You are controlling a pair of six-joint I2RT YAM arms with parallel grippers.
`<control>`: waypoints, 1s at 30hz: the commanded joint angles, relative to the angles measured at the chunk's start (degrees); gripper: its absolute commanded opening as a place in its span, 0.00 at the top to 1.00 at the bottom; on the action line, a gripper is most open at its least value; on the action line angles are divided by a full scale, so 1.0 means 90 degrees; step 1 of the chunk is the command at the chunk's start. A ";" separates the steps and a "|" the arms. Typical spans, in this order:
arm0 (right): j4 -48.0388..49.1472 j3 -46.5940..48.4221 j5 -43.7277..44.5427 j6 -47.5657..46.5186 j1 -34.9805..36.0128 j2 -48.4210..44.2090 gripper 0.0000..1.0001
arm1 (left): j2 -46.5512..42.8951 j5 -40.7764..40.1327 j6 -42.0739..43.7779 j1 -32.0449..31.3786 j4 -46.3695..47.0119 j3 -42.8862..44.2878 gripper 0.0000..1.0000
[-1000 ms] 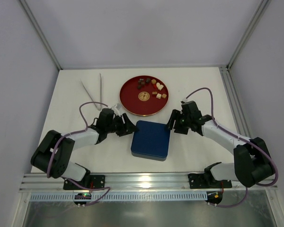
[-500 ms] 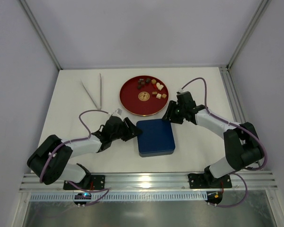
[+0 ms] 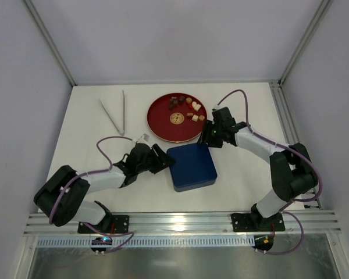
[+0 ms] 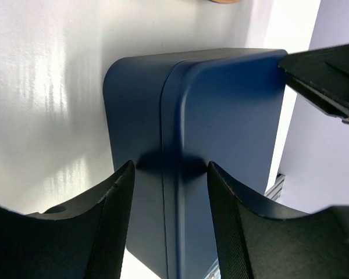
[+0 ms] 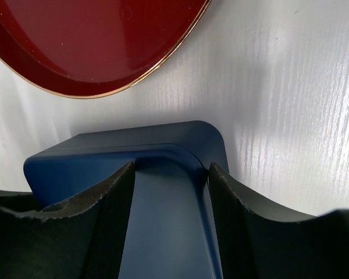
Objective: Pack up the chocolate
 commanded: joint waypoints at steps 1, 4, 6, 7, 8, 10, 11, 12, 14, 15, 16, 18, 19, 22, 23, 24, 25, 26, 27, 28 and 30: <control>-0.0274 0.0272 -0.0120 -0.0123 0.0147 -0.0011 0.44 | 0.0148 -0.0289 0.0310 0.0219 -0.0665 -0.0118 0.48; -0.0313 0.0292 -0.0111 -0.0192 0.0147 0.0019 0.44 | 0.0177 -0.0240 0.0437 0.0385 -0.0744 -0.0040 0.47; -0.0303 0.0272 -0.0091 -0.0221 0.0147 0.0028 0.42 | 0.0168 -0.0240 0.0535 0.0473 -0.0812 0.0086 0.46; -0.0313 0.0282 -0.0091 -0.0231 0.0147 0.0028 0.42 | 0.0177 -0.0260 0.0671 0.0484 -0.0957 0.0145 0.45; -0.0303 0.0272 -0.0081 -0.0241 0.0147 0.0048 0.42 | 0.0158 -0.0289 0.0740 0.0493 -0.1036 0.0233 0.44; -0.0323 0.0262 -0.0062 -0.0299 0.0147 0.0048 0.42 | 0.0119 -0.0308 0.0847 0.0503 -0.1085 0.0389 0.43; -0.0323 0.0253 -0.0033 -0.0319 0.0147 0.0038 0.42 | 0.0090 -0.0328 0.0896 0.0503 -0.1173 0.0429 0.43; -0.0333 0.0243 -0.0013 -0.0348 0.0147 0.0028 0.42 | 0.0051 -0.0357 0.0926 0.0503 -0.1193 0.0468 0.43; -0.0333 0.0243 0.0007 -0.0358 0.0147 0.0019 0.42 | -0.0008 -0.0465 0.1052 0.0503 -0.1358 0.0624 0.44; -0.0333 0.0223 0.0007 -0.0377 0.0147 0.0009 0.42 | -0.0056 -0.0455 0.1101 0.0503 -0.1388 0.0673 0.44; -0.0342 0.0223 0.0016 -0.0406 0.0147 0.0009 0.42 | -0.0076 -0.0484 0.1150 0.0503 -0.1437 0.0760 0.44; -0.0333 0.0214 0.0017 -0.0426 0.0147 -0.0011 0.41 | -0.0135 -0.0747 0.1277 0.0503 -0.1632 0.0868 0.44; -0.0323 0.0204 0.0017 -0.0436 0.0147 -0.0020 0.41 | -0.0154 -0.0777 0.1326 0.0513 -0.1633 0.0917 0.44; -0.0333 0.0165 0.0026 -0.0455 0.0147 -0.0020 0.41 | -0.0048 -0.0914 0.1443 0.0542 -0.1866 0.1073 0.47; -0.0323 0.0145 0.0017 -0.0446 0.0147 -0.0020 0.41 | 0.0001 -0.0943 0.1482 0.0552 -0.1944 0.1161 0.49; -0.0323 0.0116 0.0026 -0.0446 0.0147 -0.0030 0.41 | 0.0050 -0.0953 0.1521 0.0581 -0.2003 0.1181 0.49; -0.0304 0.0106 0.0017 -0.0446 0.0138 -0.0040 0.41 | 0.0128 -0.0953 0.1551 0.0601 -0.2013 0.1191 0.51; -0.0313 0.0087 0.0017 -0.0446 0.0147 -0.0030 0.41 | 0.0187 -0.0943 0.1580 0.0611 -0.2023 0.1220 0.52; -0.0303 0.0077 0.0017 -0.0436 0.0147 -0.0040 0.41 | 0.0255 -0.0924 0.1638 0.0620 -0.2033 0.1249 0.53; -0.0303 0.0067 0.0017 -0.0446 0.0147 -0.0030 0.41 | 0.0401 -0.0914 0.1668 0.0620 -0.2130 0.1288 0.55; -0.0303 0.0038 0.0017 -0.0446 0.0147 -0.0040 0.41 | 0.0548 -0.0856 0.1697 0.0630 -0.2150 0.1337 0.57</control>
